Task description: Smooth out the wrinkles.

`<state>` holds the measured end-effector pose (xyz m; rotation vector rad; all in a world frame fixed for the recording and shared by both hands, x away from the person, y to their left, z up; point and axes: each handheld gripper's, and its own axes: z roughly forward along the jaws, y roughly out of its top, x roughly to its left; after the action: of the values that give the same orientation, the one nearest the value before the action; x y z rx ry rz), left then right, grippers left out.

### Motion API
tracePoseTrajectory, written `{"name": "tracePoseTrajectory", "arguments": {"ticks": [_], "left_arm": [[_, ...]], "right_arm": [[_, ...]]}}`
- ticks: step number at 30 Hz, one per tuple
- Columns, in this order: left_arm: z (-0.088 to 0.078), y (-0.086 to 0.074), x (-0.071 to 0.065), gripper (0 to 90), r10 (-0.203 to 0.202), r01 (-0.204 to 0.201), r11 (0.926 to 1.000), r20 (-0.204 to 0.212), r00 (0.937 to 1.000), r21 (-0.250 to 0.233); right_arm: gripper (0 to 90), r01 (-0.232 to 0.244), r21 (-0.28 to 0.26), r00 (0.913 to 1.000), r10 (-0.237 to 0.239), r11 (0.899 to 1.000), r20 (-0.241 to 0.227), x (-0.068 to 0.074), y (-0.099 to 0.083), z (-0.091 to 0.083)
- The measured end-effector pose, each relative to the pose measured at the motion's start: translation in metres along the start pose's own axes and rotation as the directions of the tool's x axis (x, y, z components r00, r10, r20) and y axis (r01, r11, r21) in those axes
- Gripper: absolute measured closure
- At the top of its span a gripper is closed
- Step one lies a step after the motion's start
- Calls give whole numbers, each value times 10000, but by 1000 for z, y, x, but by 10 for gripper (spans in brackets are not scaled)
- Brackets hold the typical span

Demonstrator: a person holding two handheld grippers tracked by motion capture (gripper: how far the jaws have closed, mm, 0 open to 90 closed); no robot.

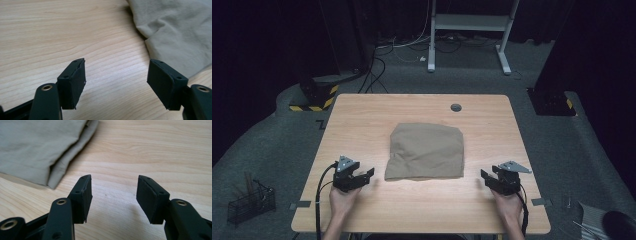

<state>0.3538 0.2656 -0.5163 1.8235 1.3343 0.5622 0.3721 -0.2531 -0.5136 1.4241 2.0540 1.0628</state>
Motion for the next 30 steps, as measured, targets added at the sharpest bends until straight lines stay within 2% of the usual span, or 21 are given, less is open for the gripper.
{"name": "tracePoseTrajectory", "arguments": {"ticks": [4, 6, 11, 12, 18, 22, 30], "left_arm": [[1, 0, 6, 311, -73, 73, 10000, -271, 9996, 26], [2, 0, 7, 311, 35, -31, 9999, -422, 9991, 103], [6, -2, 7, 312, 263, -238, 9991, -759, 9968, 340], [8, -2, 8, 312, 190, -160, 9992, -853, 9962, 359], [12, -4, 12, 312, 215, -136, 9978, -1220, 9923, 655], [14, -3, 12, 306, 213, -101, 9964, -1334, 9908, 844], [15, -3, 12, 279, 221, -97, 9960, -1394, 9900, 889]], "right_arm": [[460, -46, 207, 9998, 41, 9998, 219, -5, -4, 3], [460, 124, 360, 9984, -144, 9993, 549, -7, -4, 5], [457, -52, 464, 9982, 23, 9989, 607, -12, -5, 6], [457, -69, 487, 9975, 34, 9988, 711, -13, -5, 5], [442, 230, 684, 9937, -303, 9974, 1080, -14, -5, 6], [382, 463, 784, 9946, -533, 9958, 890, -14, -4, 7], [367, 372, 800, 9944, -449, 9961, 957, -14, -4, 8]]}}
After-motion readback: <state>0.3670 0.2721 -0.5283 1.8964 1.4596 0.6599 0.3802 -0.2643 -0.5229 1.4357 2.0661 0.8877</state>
